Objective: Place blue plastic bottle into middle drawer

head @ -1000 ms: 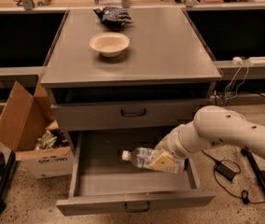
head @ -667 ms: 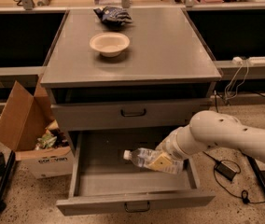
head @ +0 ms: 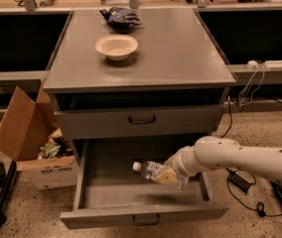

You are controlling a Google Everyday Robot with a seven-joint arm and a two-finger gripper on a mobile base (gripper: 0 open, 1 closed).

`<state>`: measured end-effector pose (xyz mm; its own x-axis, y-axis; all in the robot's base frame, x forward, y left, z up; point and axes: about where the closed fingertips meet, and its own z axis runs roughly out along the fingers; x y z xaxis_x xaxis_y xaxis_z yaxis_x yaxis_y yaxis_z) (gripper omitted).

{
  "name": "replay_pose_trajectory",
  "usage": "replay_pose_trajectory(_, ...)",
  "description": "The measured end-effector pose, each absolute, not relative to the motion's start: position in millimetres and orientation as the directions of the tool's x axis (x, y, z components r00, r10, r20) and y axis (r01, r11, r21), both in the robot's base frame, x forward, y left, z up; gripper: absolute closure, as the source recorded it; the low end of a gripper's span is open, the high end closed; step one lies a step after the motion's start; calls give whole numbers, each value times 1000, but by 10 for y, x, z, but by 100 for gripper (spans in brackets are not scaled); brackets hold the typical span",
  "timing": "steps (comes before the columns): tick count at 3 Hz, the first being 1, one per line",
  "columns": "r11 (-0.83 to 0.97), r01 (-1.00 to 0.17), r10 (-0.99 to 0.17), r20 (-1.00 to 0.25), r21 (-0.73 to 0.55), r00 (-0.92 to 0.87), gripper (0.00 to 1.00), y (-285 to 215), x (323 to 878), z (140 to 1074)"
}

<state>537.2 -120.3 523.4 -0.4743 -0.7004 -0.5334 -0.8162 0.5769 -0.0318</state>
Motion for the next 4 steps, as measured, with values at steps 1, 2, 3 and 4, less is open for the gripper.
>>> replay_pose_trajectory(1,586,-809,-656,-569,30,-496,100,-1194,5479,4875)
replay_pose_trajectory(2,569,-817,-624,-599,90,-501,100,-1192,5586,4618)
replay_pose_trajectory(3,566,-819,-622,-602,95,-500,74,-1182,5621,4573)
replay_pose_trajectory(4,566,-819,-622,-602,95,-500,43,-1182,5621,4573)
